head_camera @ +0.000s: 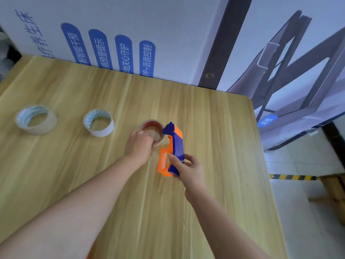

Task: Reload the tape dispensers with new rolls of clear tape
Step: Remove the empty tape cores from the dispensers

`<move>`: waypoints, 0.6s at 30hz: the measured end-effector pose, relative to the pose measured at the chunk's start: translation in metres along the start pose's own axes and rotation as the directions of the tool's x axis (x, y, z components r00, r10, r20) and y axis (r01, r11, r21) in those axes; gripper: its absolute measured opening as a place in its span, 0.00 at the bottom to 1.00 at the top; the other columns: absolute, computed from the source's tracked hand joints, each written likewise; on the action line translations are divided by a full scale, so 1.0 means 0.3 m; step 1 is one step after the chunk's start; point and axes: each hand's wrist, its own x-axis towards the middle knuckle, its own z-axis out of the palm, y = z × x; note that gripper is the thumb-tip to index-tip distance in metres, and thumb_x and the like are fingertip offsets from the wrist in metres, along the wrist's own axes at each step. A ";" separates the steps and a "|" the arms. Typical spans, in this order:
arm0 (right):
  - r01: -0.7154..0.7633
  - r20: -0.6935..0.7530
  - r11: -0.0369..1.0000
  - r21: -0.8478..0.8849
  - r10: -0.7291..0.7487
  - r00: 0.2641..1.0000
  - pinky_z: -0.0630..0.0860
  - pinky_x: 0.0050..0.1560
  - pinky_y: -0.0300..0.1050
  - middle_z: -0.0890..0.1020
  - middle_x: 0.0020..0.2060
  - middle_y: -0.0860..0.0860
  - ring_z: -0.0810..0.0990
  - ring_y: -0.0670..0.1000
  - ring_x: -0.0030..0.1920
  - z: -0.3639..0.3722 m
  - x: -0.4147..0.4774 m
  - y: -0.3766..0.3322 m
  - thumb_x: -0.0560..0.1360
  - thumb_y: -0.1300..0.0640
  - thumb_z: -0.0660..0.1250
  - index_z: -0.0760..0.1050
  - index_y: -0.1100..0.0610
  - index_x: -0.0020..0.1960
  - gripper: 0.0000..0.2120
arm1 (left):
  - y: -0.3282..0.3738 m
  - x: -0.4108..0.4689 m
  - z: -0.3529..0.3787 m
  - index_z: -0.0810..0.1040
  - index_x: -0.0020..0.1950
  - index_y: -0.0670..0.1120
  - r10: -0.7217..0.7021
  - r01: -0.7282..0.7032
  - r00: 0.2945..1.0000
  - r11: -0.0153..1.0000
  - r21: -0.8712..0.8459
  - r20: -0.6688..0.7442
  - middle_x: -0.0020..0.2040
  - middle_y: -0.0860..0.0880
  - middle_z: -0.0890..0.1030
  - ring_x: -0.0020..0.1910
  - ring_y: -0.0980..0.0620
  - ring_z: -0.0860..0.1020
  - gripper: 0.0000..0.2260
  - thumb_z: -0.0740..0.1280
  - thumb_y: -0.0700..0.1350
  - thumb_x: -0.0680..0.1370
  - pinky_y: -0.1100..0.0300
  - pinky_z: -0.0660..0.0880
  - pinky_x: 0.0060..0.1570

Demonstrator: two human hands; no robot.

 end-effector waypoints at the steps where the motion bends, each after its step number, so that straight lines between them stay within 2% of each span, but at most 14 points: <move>1: 0.002 0.002 1.000 0.000 -0.002 1.000 0.81 0.53 0.51 0.84 0.47 0.53 0.84 0.48 0.41 -0.001 -0.004 0.002 0.68 0.50 0.76 0.72 0.54 0.60 0.24 | 0.000 -0.014 0.001 0.83 0.47 0.47 0.023 -0.027 0.997 0.998 -0.062 -0.069 0.44 0.49 0.83 0.50 0.44 0.78 0.08 0.65 0.38 0.73 0.53 0.69 0.49; 3: 0.013 0.013 1.000 0.015 -0.013 1.000 0.81 0.48 0.47 0.84 0.46 0.54 0.83 0.47 0.40 -0.004 -0.020 0.003 0.69 0.51 0.76 0.72 0.55 0.61 0.24 | 0.026 -0.061 -0.015 0.82 0.47 0.46 -0.004 -0.048 0.978 0.969 -0.243 -0.209 0.44 0.49 0.82 0.48 0.45 0.78 0.08 0.66 0.38 0.73 0.53 0.71 0.46; 4: 0.019 0.022 0.999 0.031 -0.019 1.000 0.81 0.45 0.44 0.84 0.46 0.55 0.83 0.46 0.38 -0.006 -0.030 0.002 0.69 0.52 0.76 0.73 0.56 0.61 0.24 | 0.045 -0.088 -0.029 0.82 0.48 0.46 -0.054 -0.023 0.980 0.924 -0.382 -0.190 0.44 0.50 0.81 0.47 0.47 0.78 0.07 0.65 0.41 0.75 0.54 0.71 0.45; 5: 0.025 0.033 0.999 0.048 -0.026 0.999 0.80 0.41 0.41 0.84 0.45 0.54 0.83 0.45 0.36 -0.008 -0.043 -0.001 0.70 0.53 0.76 0.73 0.56 0.61 0.23 | 0.066 -0.118 -0.041 0.82 0.50 0.47 -0.128 0.057 0.987 0.843 -0.534 -0.097 0.44 0.51 0.81 0.45 0.49 0.78 0.07 0.64 0.44 0.77 0.55 0.72 0.44; 6: 0.032 0.044 0.998 0.059 -0.035 0.998 0.79 0.38 0.39 0.84 0.44 0.54 0.82 0.43 0.34 -0.011 -0.057 -0.002 0.70 0.53 0.76 0.73 0.56 0.61 0.23 | 0.089 -0.147 -0.051 0.81 0.53 0.48 -0.181 0.175 0.982 0.734 -0.657 0.060 0.44 0.51 0.81 0.43 0.52 0.78 0.07 0.65 0.47 0.78 0.56 0.73 0.43; 7: 0.039 0.057 0.997 0.063 -0.043 0.997 0.78 0.36 0.38 0.84 0.43 0.53 0.82 0.43 0.33 -0.015 -0.075 -0.001 0.70 0.53 0.76 0.73 0.56 0.61 0.22 | 0.106 -0.176 -0.056 0.80 0.56 0.49 -0.217 0.285 0.958 0.633 -0.720 0.189 0.45 0.52 0.81 0.40 0.55 0.78 0.09 0.66 0.48 0.78 0.58 0.73 0.42; 8: 0.045 0.073 0.997 0.059 -0.049 0.996 0.78 0.36 0.38 0.84 0.42 0.52 0.82 0.43 0.33 -0.021 -0.094 0.002 0.70 0.54 0.76 0.73 0.56 0.60 0.22 | 0.116 -0.204 -0.055 0.79 0.60 0.50 -0.236 0.326 0.944 0.594 -0.735 0.229 0.45 0.51 0.81 0.38 0.56 0.77 0.11 0.67 0.48 0.78 0.60 0.73 0.42; 10: 0.058 0.119 0.997 0.042 -0.063 0.991 0.80 0.41 0.41 0.84 0.41 0.51 0.84 0.44 0.34 -0.037 -0.136 0.021 0.70 0.54 0.76 0.73 0.55 0.60 0.22 | 0.132 -0.263 -0.067 0.78 0.62 0.49 -0.287 0.333 0.938 0.607 -0.722 0.192 0.44 0.51 0.80 0.36 0.57 0.76 0.13 0.68 0.46 0.77 0.61 0.72 0.40; 13: 0.080 0.189 0.996 -0.028 -0.073 0.979 0.79 0.52 0.46 0.86 0.42 0.50 0.85 0.47 0.41 -0.079 -0.208 0.065 0.70 0.51 0.75 0.74 0.52 0.60 0.21 | 0.170 -0.370 -0.111 0.81 0.55 0.51 -0.324 0.327 0.936 0.670 -0.667 0.134 0.39 0.49 0.81 0.34 0.51 0.77 0.10 0.67 0.43 0.75 0.57 0.75 0.38; 16: 0.108 0.260 0.987 -0.118 -0.075 0.963 0.75 0.46 0.41 0.85 0.46 0.51 0.83 0.46 0.44 -0.139 -0.295 0.123 0.70 0.51 0.75 0.76 0.53 0.58 0.19 | 0.224 -0.517 -0.127 0.81 0.49 0.53 -0.323 0.339 0.935 0.682 -0.648 0.149 0.36 0.47 0.81 0.34 0.47 0.78 0.09 0.66 0.41 0.74 0.53 0.77 0.37; 18: 0.135 0.323 0.978 -0.160 -0.078 0.943 0.79 0.48 0.46 0.84 0.47 0.51 0.84 0.49 0.45 -0.183 -0.360 0.178 0.68 0.52 0.76 0.75 0.49 0.57 0.19 | 0.258 -0.626 -0.113 0.81 0.49 0.54 -0.330 0.354 0.931 0.701 -0.619 0.158 0.35 0.48 0.80 0.33 0.48 0.77 0.09 0.66 0.41 0.74 0.56 0.75 0.34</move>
